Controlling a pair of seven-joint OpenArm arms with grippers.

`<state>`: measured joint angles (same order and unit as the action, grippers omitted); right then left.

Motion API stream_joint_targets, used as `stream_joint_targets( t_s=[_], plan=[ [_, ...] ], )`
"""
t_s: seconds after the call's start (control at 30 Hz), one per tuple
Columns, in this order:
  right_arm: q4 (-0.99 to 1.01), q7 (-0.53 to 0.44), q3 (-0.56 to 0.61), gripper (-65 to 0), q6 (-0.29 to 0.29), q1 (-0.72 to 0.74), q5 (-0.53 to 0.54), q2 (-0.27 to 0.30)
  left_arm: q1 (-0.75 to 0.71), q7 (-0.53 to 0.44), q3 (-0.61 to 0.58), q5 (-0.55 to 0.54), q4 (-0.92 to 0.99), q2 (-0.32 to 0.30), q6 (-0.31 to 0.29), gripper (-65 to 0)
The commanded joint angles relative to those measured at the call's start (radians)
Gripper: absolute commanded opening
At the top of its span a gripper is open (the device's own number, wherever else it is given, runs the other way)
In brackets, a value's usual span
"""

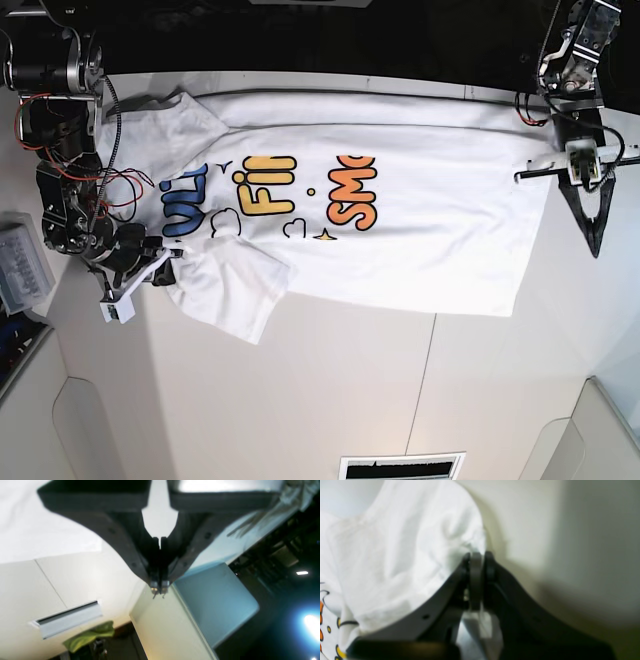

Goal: Layout the t-shirt on the table in an organized manner, then fold the t-shirt properly

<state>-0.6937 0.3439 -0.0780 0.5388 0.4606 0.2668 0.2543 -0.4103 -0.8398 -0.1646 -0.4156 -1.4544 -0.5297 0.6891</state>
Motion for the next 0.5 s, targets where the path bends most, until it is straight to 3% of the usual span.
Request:
stream_joint_targets(
  t_s=[0.0,0.1,0.47],
  plan=[
    [-0.01,-0.007,-0.001,-65.0,0.004,0.023,0.002,0.009,-0.034,-0.058,0.021,-0.008,-0.013,-0.01,0.009,-65.0],
    [-0.01,-0.008,-0.001,-65.0,0.004,0.018,0.002,0.009,-0.127,-0.125,0.069,-0.049,-0.013,0.004,0.009,-65.0],
    [-0.01,-0.012,-0.001,-65.0,0.004,-0.011,0.002,0.009,-0.385,-0.128,0.137,-0.197,-0.011,0.07,0.009,-65.0]
  ],
)
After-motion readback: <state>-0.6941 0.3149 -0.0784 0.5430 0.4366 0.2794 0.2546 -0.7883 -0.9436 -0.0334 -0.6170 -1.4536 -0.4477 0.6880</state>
